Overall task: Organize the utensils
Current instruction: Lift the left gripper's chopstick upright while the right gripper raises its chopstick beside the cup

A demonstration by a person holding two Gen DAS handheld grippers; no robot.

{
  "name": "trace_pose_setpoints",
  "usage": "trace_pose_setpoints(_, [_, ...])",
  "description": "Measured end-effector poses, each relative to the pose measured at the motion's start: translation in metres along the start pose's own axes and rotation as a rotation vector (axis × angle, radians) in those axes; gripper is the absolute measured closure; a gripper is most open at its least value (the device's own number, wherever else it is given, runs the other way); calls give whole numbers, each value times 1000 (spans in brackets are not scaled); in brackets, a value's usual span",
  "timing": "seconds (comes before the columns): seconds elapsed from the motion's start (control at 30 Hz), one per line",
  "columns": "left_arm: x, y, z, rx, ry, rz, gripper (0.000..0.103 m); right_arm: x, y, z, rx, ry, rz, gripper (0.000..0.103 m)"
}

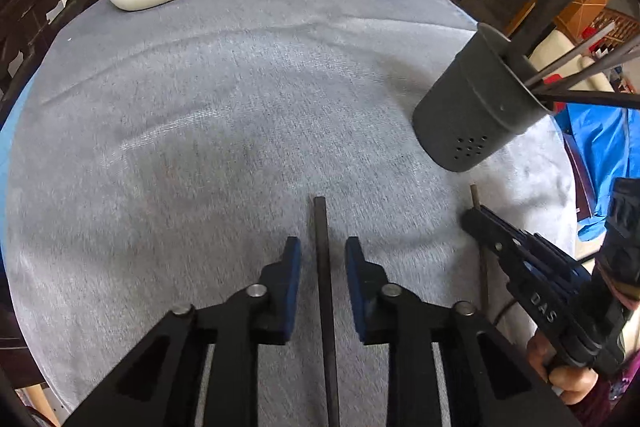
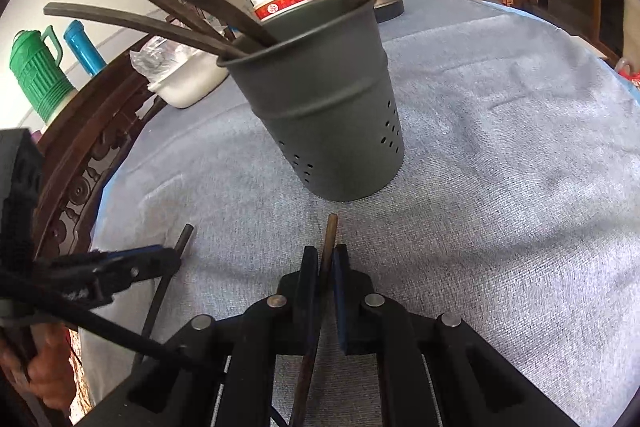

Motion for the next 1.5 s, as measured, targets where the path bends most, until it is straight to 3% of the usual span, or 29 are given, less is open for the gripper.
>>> trace_pose_setpoints(0.17, [5, 6, 13, 24, -20, 16, 85, 2, 0, 2, -4, -29, -18, 94])
trace_pose_setpoints(0.47, [21, 3, 25, -17, -66, 39, 84, 22, -4, 15, -29, -194, 20, 90])
trace_pose_setpoints(0.6, [30, 2, 30, -18, -77, 43, 82, 23, -2, 17, -52, -217, 46, 90])
trace_pose_setpoints(0.8, [33, 5, 32, 7, -69, 71, 84, 23, -10, 19, -94, -215, 15, 91])
trace_pose_setpoints(0.9, [32, 3, 34, 36, -57, 63, 95, 23, -13, 20, -101, -205, 10, 93])
trace_pose_setpoints(1.03, [30, -8, 32, -4, -39, -9, 96, 23, -14, 17, -41, -181, 42, 95])
trace_pose_setpoints(1.2, [23, -15, 21, 11, 2, -43, 97, 25, -21, -7, 16, -95, 4, 96])
trace_pose_setpoints(1.5, [16, -9, -41, -4, 150, -39, 97, 30, -24, -47, 103, -21, 11, 96])
Point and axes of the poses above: each gripper's, at about its wrist camera, not at the fingertips, and z roughly the way its jaws point, y to its right, x to its top, the point moved 2 cm from there along z, roughly the way its jaws point, and after that the axes turned 1 degree about z, right-handed, at the moved point
